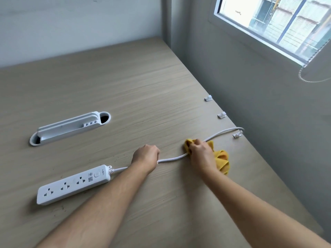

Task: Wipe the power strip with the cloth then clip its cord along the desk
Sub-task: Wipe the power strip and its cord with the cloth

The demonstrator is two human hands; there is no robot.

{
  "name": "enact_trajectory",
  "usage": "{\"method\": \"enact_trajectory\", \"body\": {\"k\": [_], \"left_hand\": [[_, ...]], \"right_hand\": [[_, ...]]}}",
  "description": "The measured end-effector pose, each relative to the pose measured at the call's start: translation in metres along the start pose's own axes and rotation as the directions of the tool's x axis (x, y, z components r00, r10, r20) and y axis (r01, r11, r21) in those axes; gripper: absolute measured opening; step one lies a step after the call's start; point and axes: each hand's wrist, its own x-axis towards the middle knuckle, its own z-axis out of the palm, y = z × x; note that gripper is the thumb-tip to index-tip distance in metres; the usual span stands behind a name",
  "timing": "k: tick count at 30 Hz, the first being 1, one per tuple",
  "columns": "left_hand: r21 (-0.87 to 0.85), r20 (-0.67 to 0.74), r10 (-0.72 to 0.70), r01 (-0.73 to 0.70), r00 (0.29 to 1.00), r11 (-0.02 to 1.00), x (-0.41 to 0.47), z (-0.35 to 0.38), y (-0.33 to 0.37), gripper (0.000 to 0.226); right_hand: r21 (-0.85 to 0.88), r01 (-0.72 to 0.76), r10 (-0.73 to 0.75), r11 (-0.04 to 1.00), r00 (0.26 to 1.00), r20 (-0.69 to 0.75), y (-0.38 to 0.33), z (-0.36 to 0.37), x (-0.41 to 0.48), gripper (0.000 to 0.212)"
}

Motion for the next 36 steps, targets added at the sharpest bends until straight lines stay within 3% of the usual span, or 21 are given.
{"method": "enact_trajectory", "body": {"k": [5, 9, 13, 17, 20, 24, 29, 31, 36], "left_hand": [[-0.034, -0.029, 0.002, -0.003, 1.0, 0.999, -0.003, 0.002, -0.003, 0.006], [-0.102, -0.088, 0.017, -0.026, 0.996, 0.994, -0.009, 0.011, -0.007, 0.006], [-0.206, -0.148, -0.001, -0.03, 0.989, 0.978, -0.031, 0.017, -0.03, 0.037], [-0.065, -0.229, -0.083, 0.07, 0.97, 0.995, -0.06, 0.007, -0.092, 0.07], [-0.036, -0.212, -0.21, 0.207, 0.954, 0.978, -0.082, 0.0, -0.144, 0.082], [-0.073, -0.171, -0.274, 0.265, 0.946, 0.961, -0.102, 0.001, -0.188, 0.071], [-0.11, -0.193, -0.239, 0.221, 0.952, 0.969, -0.104, 0.002, -0.2, 0.057], [-0.098, -0.201, -0.236, 0.22, 0.951, 0.97, -0.103, 0.002, -0.2, 0.052], [-0.089, -0.214, -0.25, 0.236, 0.944, 0.968, -0.101, 0.005, -0.203, 0.052]], "right_hand": [[-0.007, 0.138, -0.137, 0.99, 0.989, 0.06, -0.003, -0.001, -0.014, 0.012], [-0.012, 0.068, -0.067, 0.998, 0.996, 0.055, 0.009, -0.016, -0.002, 0.013], [-0.049, 0.041, -0.038, 0.998, 0.997, 0.064, 0.004, -0.014, -0.003, 0.012], [-0.087, 0.048, -0.043, 0.995, 0.997, 0.056, -0.008, -0.008, -0.009, 0.015], [-0.11, 0.046, -0.039, 0.993, 0.997, 0.061, -0.033, 0.001, -0.017, 0.015], [-0.071, 0.088, -0.082, 0.994, 0.993, 0.087, -0.08, 0.018, -0.029, 0.02], [0.011, 0.276, -0.273, 0.961, 0.945, 0.181, -0.176, 0.044, -0.042, 0.026], [0.029, 0.339, -0.337, 0.94, 0.914, 0.226, -0.209, 0.055, -0.047, 0.018], [0.027, 0.279, -0.28, 0.96, 0.95, 0.137, -0.188, 0.05, -0.045, 0.026]]}}
